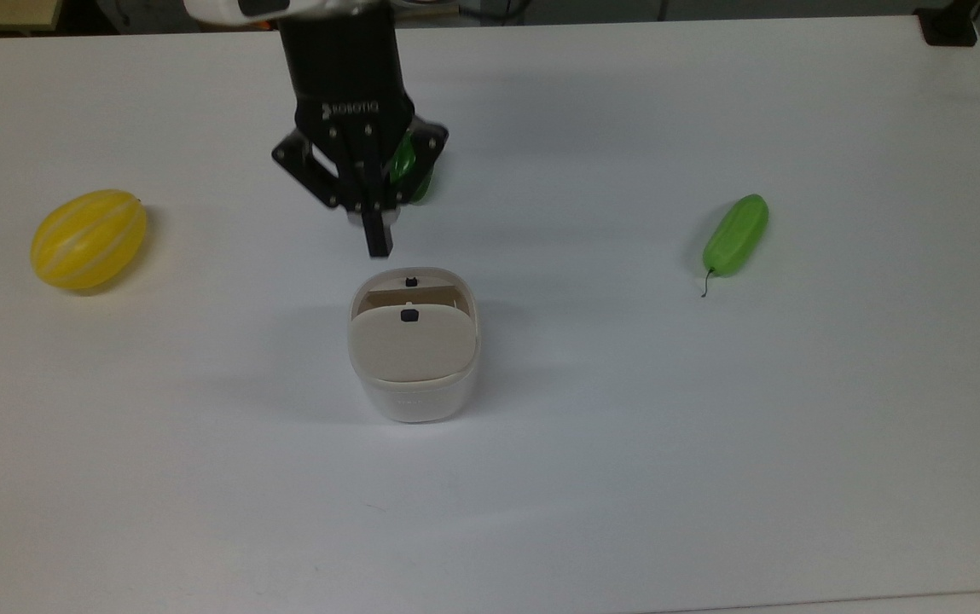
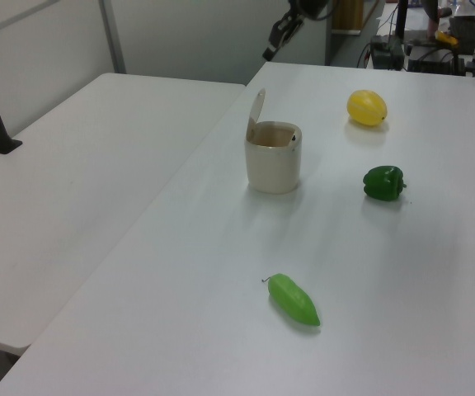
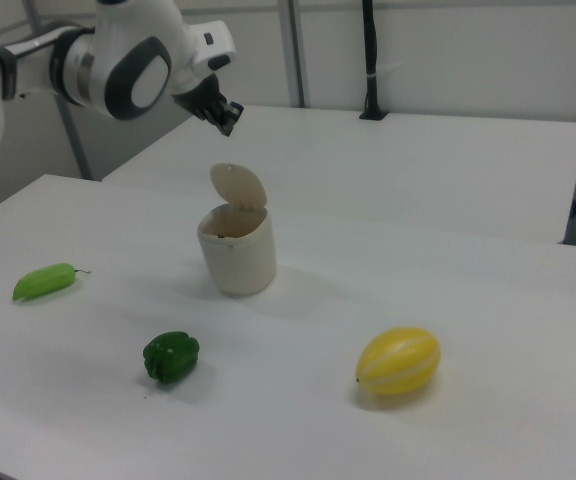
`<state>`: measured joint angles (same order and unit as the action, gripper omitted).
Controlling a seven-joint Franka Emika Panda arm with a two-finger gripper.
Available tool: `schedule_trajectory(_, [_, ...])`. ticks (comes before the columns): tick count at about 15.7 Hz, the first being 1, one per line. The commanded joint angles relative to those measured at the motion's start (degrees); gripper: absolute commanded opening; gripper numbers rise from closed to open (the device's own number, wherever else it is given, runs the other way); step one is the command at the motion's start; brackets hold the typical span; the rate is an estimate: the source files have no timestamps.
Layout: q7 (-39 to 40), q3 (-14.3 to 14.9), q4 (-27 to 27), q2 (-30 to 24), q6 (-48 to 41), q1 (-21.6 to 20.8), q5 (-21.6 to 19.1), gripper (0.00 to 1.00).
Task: Close garbage bin
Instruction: 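Move the gripper down to the open lid of the cream bin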
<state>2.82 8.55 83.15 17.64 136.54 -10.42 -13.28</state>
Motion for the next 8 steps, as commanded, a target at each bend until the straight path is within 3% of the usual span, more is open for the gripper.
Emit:
schedule_trajectory(1, [-1.0, 0.2, -1.4, 3.6, 6.8, -0.4, 0.1, 0.0])
schedule_trajectory(8, [-0.5, 0.2, -1.5, 7.3, 10.9, -2.3, 0.9, 0.0])
